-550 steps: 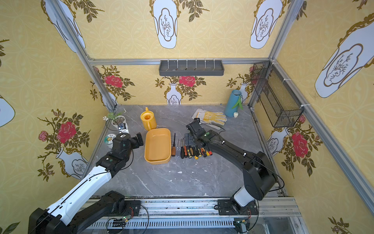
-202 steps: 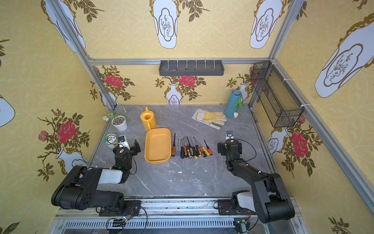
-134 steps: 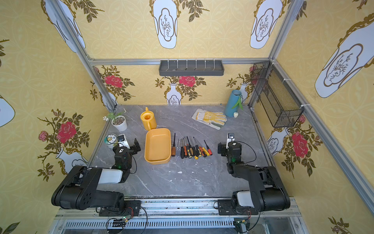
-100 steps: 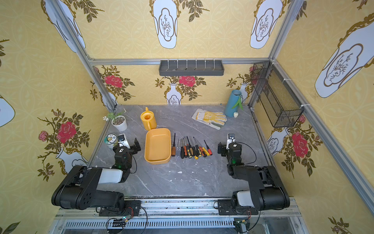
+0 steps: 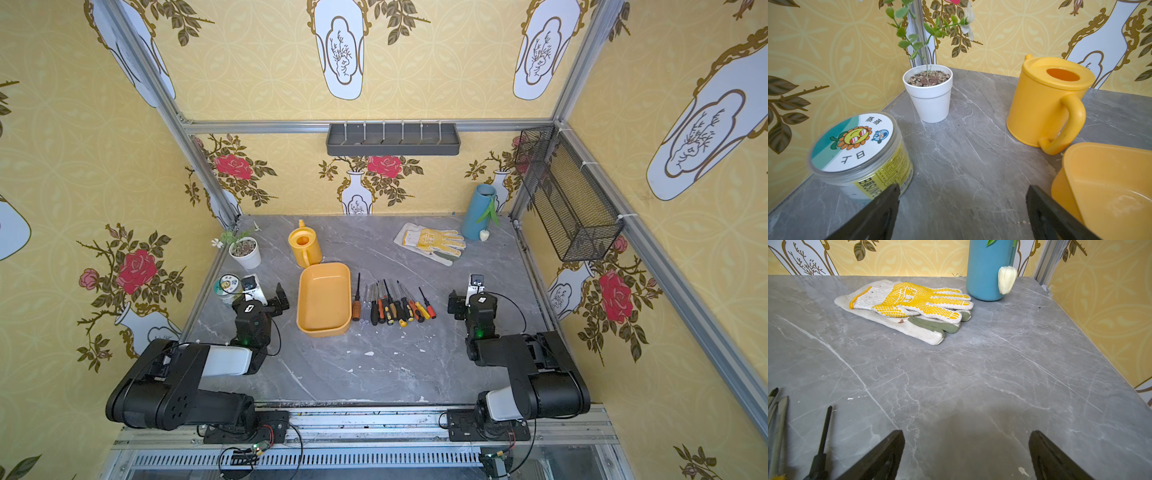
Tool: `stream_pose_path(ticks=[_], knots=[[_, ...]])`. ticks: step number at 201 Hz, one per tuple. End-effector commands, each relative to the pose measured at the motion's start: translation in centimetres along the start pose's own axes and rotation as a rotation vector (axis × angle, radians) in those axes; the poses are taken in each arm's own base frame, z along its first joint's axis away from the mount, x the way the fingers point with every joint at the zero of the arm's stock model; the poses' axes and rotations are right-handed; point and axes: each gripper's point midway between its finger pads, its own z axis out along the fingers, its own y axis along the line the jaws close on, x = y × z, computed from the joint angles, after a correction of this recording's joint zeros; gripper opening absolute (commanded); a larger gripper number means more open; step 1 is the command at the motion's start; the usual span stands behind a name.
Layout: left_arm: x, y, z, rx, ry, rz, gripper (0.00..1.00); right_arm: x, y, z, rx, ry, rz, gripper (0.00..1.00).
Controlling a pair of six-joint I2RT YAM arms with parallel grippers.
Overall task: Take out the screwdriver from the storage box
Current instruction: Reset both arms
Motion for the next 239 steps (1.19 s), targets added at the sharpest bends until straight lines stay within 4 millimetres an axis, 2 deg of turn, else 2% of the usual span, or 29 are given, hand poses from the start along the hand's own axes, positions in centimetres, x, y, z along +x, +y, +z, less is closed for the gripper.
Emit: stream_pose_path(ticks=[1,24,48,58,239], knots=[[-0.6,-0.1,0.1,0.004,-0.025,-0.001,0.99,-1.2,-0.2,0.0,0.014,-0.048,0.015,0.97],[-0.6,-0.2,0.1,0.007,-0.024,-0.001,1.00,-1.2,-0.3,0.1,0.018,-0.046,0.018,0.97],[-0.7,-0.2,0.1,0.005,-0.026,-0.002,0.99,-1.2,-2.0,-0.1,0.089,-0.053,0.073,0.97],[-0.6,-0.2,0.1,0.005,-0.023,-0.001,0.99,-1.1,-2.2,-0.1,0.095,-0.053,0.077,0.97],[-0.6,-0.1,0.0,0.005,-0.023,-0.005,0.99,-1.2,-2.1,-0.2,0.095,-0.058,0.074,0.97]])
